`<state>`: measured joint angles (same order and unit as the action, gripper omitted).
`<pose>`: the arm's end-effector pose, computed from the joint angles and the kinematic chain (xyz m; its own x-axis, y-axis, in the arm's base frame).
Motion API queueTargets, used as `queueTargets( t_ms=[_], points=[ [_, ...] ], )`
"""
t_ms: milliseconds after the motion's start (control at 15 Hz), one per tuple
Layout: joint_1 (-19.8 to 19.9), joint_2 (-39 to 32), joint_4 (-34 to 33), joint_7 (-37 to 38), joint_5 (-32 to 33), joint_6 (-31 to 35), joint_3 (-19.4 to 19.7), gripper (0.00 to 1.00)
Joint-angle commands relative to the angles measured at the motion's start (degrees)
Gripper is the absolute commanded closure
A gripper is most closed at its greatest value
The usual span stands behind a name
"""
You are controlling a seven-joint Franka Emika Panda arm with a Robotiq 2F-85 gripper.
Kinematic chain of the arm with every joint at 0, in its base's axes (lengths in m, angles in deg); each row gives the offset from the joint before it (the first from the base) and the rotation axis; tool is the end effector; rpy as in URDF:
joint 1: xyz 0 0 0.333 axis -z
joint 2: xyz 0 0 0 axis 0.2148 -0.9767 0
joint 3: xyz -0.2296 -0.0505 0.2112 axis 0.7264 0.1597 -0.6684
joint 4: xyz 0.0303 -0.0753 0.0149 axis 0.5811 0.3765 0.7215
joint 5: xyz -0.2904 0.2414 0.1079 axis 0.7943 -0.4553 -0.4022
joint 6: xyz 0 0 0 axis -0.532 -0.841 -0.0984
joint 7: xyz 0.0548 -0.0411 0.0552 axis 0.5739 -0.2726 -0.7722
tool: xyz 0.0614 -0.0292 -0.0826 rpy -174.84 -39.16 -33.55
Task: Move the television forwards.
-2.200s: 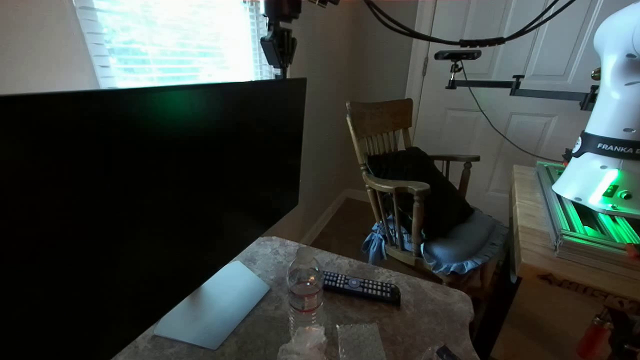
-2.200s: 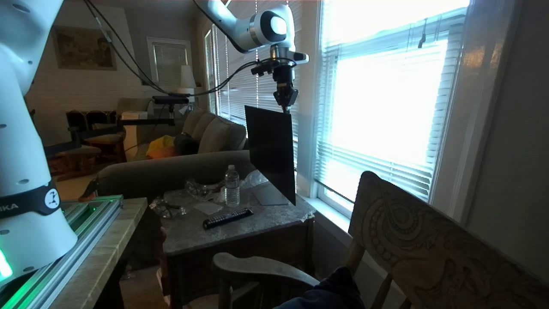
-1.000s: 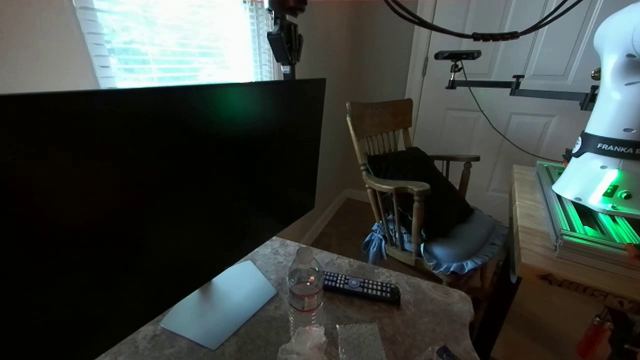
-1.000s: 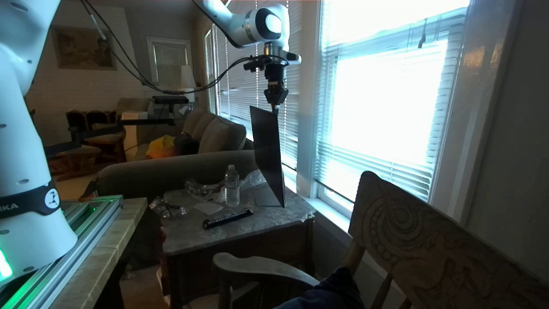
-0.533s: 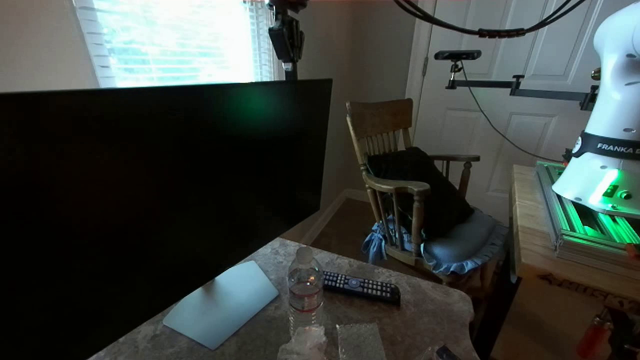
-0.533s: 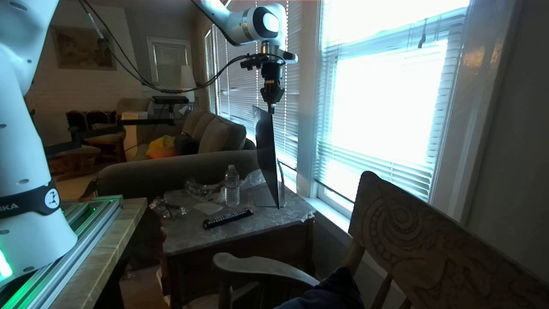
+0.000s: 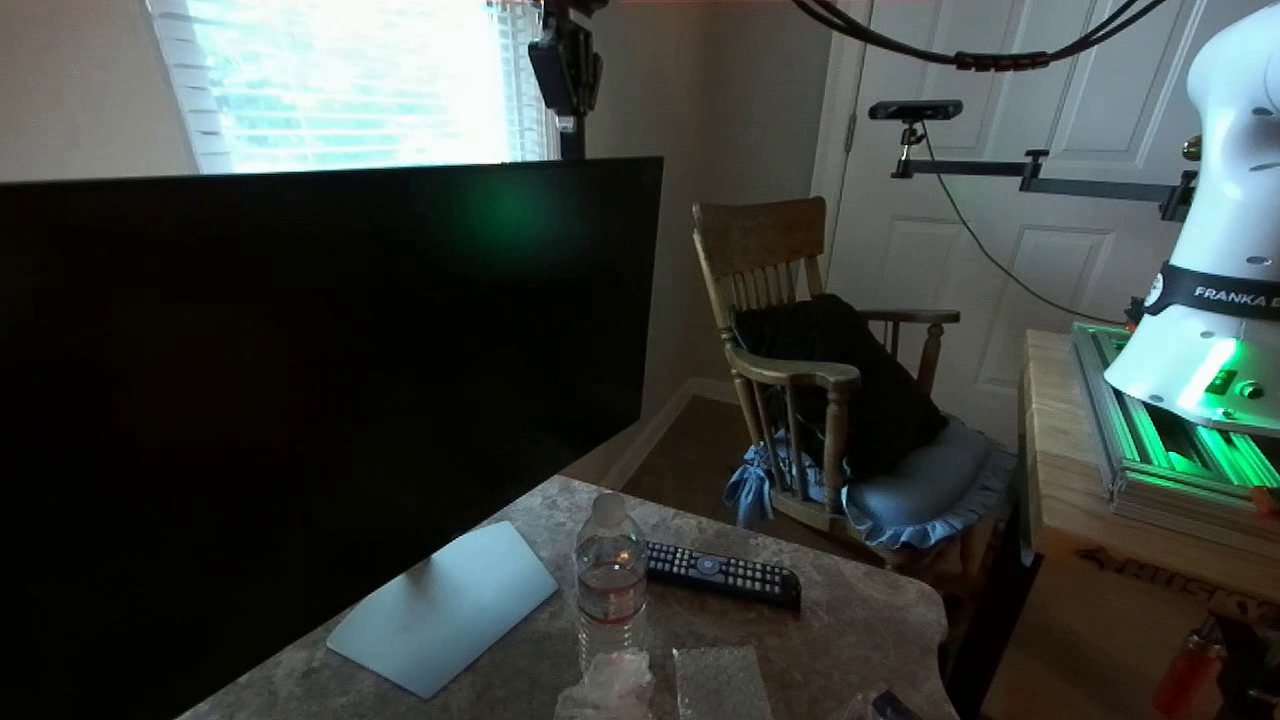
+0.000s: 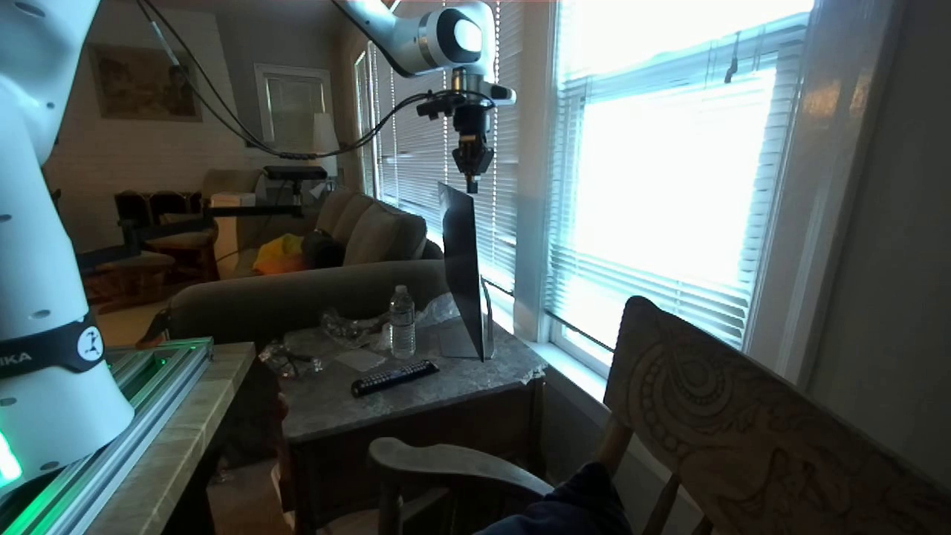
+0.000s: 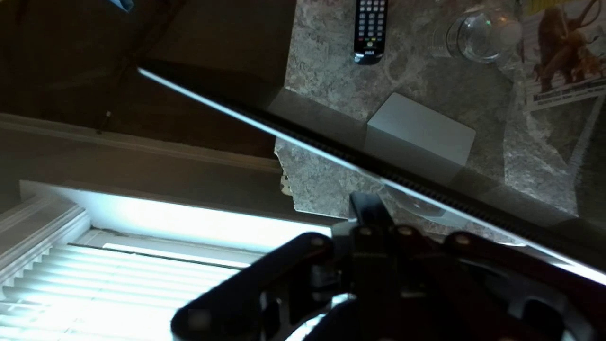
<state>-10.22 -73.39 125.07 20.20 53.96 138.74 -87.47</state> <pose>0.5846 0.3603 0.4213 0.9483 0.3155 0.0332 0.3142 -0.9485 0.0390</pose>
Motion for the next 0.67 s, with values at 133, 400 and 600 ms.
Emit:
queueTargets(
  t_ms=[133,400,600],
  points=[
    [-1.65,3.32,2.97,2.9,4.28,10.3,1.49,1.0],
    [-2.16,6.14,3.89,2.63,6.01,12.54,1.33,1.0],
    [-2.04,9.0,3.81,1.11,5.26,10.71,0.34,0.73]
  ],
)
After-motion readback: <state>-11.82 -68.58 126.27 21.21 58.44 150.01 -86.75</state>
